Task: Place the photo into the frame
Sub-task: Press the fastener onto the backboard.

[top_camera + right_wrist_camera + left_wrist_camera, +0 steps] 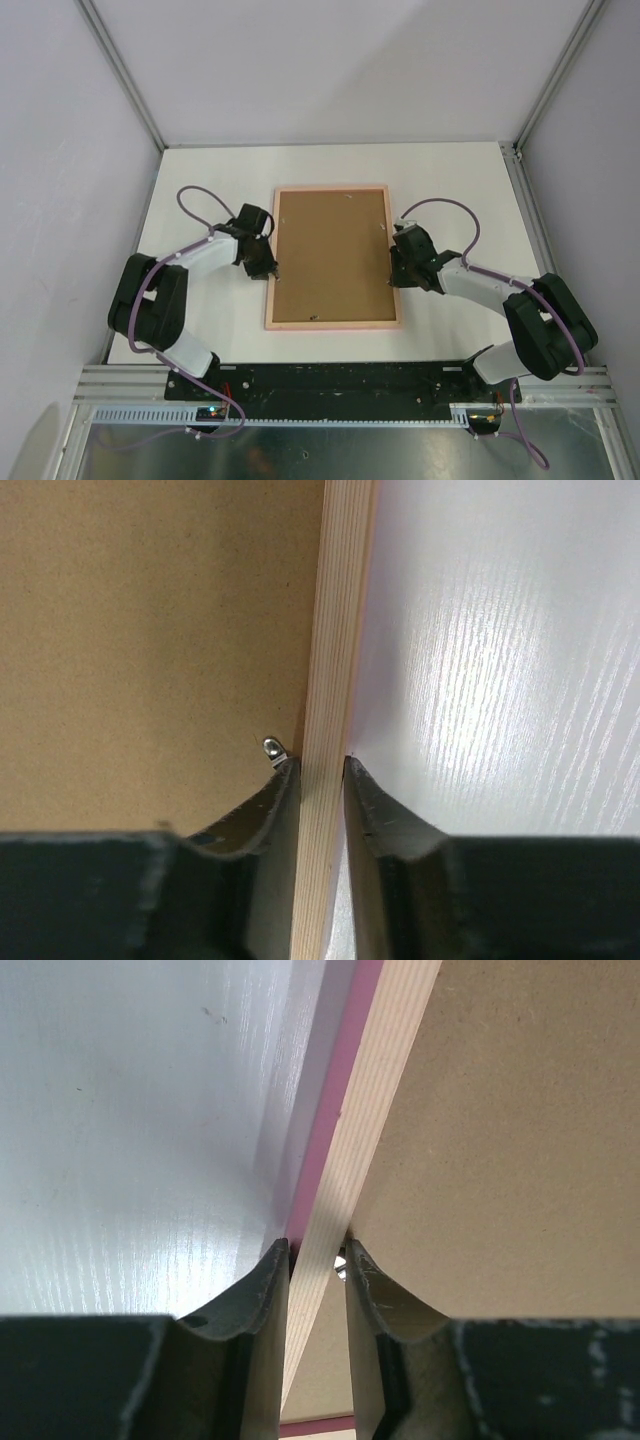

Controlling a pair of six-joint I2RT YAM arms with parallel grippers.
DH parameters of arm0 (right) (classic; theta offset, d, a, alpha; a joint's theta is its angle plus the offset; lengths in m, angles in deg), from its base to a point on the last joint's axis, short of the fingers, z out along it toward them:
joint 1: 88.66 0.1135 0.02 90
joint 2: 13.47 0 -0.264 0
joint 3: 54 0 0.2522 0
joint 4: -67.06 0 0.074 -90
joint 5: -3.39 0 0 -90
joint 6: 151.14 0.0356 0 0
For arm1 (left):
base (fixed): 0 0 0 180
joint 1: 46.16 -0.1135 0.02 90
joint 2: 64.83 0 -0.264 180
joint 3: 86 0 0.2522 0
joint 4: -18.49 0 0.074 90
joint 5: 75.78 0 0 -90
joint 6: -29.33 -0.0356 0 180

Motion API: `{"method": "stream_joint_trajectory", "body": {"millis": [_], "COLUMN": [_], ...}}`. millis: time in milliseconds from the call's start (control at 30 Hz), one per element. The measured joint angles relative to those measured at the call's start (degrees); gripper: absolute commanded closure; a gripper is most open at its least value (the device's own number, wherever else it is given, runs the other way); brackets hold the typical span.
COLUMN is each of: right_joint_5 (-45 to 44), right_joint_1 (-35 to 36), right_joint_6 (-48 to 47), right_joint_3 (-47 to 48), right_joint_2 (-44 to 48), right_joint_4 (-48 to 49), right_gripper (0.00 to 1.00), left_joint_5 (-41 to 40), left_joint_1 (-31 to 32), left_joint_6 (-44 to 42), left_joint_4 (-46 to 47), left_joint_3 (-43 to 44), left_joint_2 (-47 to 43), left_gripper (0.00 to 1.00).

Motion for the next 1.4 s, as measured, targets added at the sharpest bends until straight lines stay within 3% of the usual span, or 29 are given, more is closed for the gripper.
{"method": "stream_joint_trajectory", "body": {"millis": [167,367,600,767,833,1133,1400], "right_joint_5": [0.0,0.2,-0.2,-2.7,-3.3,-3.9,-5.0], "right_joint_1": [1.0,1.8,1.8,1.8,1.9,3.7,4.0], "right_joint_6": [-0.1,-0.5,-0.4,-0.1,0.0,-0.2,1.7], "right_joint_3": [-0.2,-0.7,-0.2,1.6,2.0,2.8,3.0], "right_joint_2": [0.0,-0.2,-1.3,-3.0,-3.5,-4.2,-4.6], "right_joint_4": [0.7,1.6,2.2,2.1,1.9,2.0,2.6], "right_gripper": [0.49,0.47,0.57,0.9,0.97,1.0,1.0], "left_joint_5": [1.1,2.4,3.3,2.8,2.3,-1.9,-2.6], "left_joint_1": [-0.8,-1.8,-2.3,-2.8,-2.9,-3.0,-2.9], "left_joint_6": [0.1,-0.1,-1.0,-1.2,-1.1,-0.8,-2.5], "left_joint_4": [0.5,0.7,0.9,1.1,1.2,0.7,-1.9], "left_joint_3": [-0.4,-0.4,-0.3,-0.3,-0.2,0.6,5.4], "left_joint_2": [-0.1,-0.1,0.2,0.2,0.2,-0.2,0.5], "left_gripper": [1.0,1.0,1.0,1.0,0.99,0.68,0.59]}}
